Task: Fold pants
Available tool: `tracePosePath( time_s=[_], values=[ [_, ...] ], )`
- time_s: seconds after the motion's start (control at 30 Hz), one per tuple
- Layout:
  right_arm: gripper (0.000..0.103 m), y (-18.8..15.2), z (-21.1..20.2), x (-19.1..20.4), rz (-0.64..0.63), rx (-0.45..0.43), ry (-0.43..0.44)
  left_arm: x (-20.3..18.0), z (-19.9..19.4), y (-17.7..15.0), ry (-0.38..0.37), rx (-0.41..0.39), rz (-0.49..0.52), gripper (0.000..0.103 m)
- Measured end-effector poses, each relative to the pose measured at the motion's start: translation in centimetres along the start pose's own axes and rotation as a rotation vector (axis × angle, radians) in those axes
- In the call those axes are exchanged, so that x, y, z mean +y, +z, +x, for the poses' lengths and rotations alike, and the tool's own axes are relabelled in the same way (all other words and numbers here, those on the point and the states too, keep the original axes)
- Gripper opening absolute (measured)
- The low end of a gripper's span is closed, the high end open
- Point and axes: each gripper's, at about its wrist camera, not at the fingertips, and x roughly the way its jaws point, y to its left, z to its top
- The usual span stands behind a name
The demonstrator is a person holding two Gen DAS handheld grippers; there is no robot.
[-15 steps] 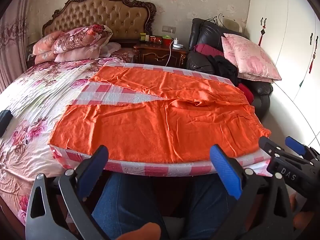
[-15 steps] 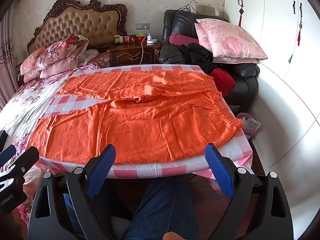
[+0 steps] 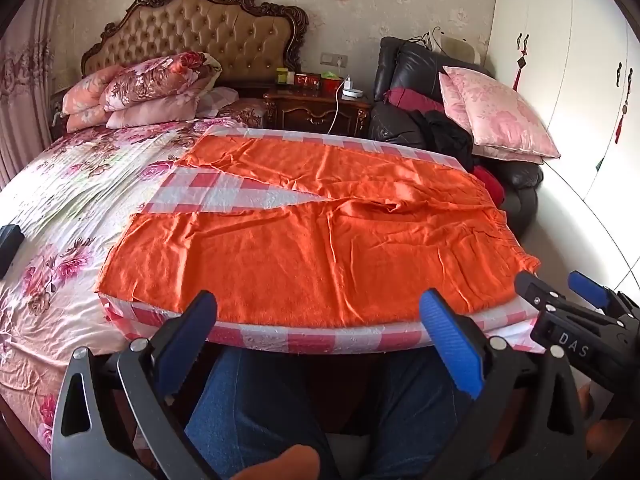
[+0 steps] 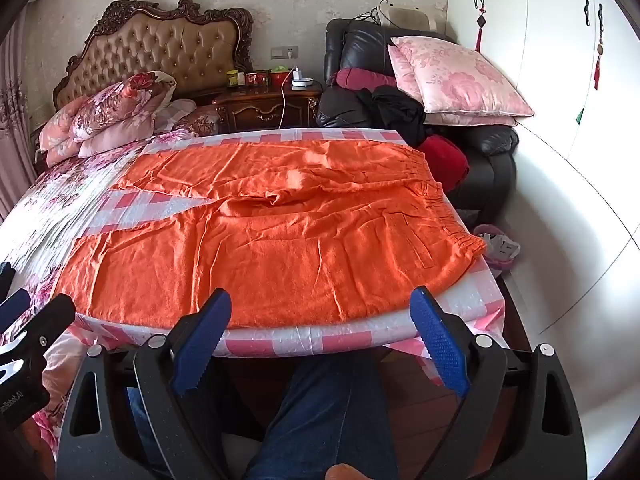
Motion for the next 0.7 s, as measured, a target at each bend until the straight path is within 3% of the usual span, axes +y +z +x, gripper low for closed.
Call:
tracePosePath(
  time_s=[0.7],
  values=[
    [0.088, -0.05, 0.0, -0.13, 0.005, 0.001, 0.004, 0.09, -0.12, 0.07, 0.004, -0.006, -0.007, 0.101]
  ],
)
